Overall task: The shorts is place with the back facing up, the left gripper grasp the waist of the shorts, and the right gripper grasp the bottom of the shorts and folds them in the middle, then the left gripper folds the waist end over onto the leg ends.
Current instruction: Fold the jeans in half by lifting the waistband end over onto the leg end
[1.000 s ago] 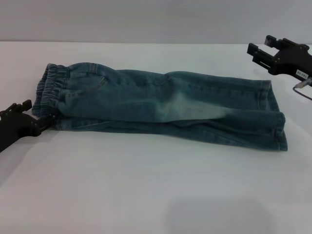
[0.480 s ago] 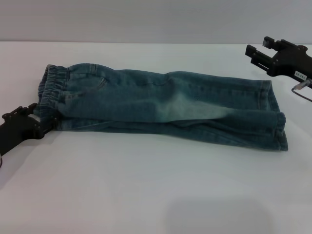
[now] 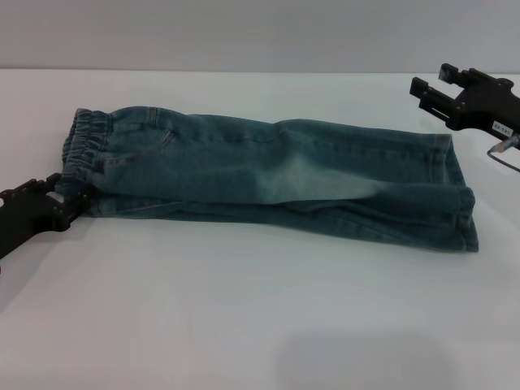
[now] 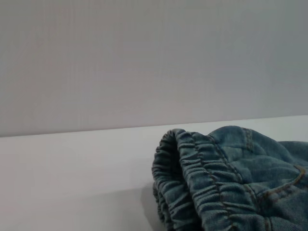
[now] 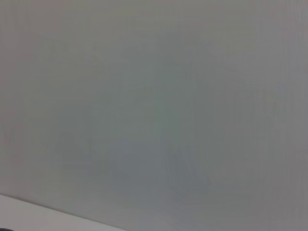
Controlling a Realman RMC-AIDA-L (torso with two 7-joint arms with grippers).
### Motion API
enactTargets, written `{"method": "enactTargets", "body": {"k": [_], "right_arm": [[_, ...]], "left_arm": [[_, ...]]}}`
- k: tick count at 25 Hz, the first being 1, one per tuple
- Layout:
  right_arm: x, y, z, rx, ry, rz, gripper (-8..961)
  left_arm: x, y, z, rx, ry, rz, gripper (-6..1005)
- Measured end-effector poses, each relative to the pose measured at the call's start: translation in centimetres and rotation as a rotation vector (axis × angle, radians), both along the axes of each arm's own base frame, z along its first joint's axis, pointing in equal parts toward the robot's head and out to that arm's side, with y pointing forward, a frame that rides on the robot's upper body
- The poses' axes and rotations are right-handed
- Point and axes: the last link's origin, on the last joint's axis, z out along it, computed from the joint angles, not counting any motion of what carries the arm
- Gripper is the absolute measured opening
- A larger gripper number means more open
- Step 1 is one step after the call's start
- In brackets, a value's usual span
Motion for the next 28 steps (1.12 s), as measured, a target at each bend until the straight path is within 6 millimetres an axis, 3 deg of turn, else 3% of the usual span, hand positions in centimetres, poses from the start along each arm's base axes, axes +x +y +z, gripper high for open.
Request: {"method": "enactTargets", "body": {"k": [11, 28], "right_arm": [[0.4, -0.29, 0.04, 0.002, 0.002, -0.01, 567], [0.24, -0.2, -0.11, 0.007, 0.022, -0.013, 568]], "left_arm": [[0.2, 0.24, 0.01, -0.002, 0.002, -0.007, 500], [0.53, 0.53, -0.07, 0.002, 0.025, -0.033, 403]]}}
